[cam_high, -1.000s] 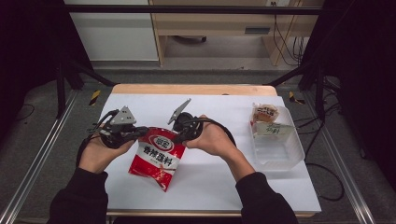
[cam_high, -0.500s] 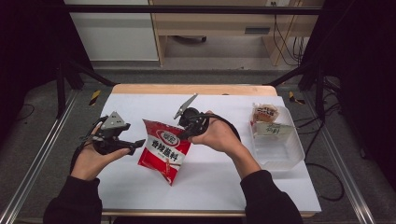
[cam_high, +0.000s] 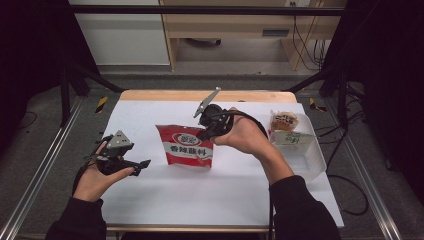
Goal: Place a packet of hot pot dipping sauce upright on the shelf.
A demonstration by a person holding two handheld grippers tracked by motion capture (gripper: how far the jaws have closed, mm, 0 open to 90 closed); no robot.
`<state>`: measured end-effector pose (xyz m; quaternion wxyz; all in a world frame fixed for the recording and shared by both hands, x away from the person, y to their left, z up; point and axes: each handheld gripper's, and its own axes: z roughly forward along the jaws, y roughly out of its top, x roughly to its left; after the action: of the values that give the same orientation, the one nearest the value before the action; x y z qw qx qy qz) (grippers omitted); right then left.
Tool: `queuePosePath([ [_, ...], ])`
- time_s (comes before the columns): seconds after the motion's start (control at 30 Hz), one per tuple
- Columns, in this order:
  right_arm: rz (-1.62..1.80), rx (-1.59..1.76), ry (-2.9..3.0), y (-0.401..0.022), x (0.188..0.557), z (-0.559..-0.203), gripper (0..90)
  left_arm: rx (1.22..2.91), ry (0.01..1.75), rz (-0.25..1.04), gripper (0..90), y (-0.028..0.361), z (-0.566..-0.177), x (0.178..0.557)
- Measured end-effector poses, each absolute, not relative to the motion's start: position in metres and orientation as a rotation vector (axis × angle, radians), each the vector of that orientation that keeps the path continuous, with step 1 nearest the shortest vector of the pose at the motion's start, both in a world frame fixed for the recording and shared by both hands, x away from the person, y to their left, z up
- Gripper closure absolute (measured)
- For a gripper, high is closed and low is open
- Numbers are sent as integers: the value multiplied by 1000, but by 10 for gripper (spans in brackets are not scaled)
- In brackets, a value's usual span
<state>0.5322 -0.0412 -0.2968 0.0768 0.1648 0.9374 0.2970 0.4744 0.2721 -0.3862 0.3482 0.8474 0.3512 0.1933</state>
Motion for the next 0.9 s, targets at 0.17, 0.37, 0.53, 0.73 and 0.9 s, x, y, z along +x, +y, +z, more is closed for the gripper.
queuePosePath([
  [0.17,848,500,2802,-55,536,-287,900,2219,936,505,132,278,-395,474],
  [0.37,826,517,2793,-74,540,-284,900,2223,946,466,106,281,-403,475],
  [0.53,832,518,2789,-86,540,-282,900,2245,963,439,100,280,-414,477],
  [0.73,836,541,2777,-97,541,-282,900,2267,965,422,96,277,-423,476],
  [0.9,849,551,2767,-103,540,-280,900,2267,954,428,94,275,-424,476],
])
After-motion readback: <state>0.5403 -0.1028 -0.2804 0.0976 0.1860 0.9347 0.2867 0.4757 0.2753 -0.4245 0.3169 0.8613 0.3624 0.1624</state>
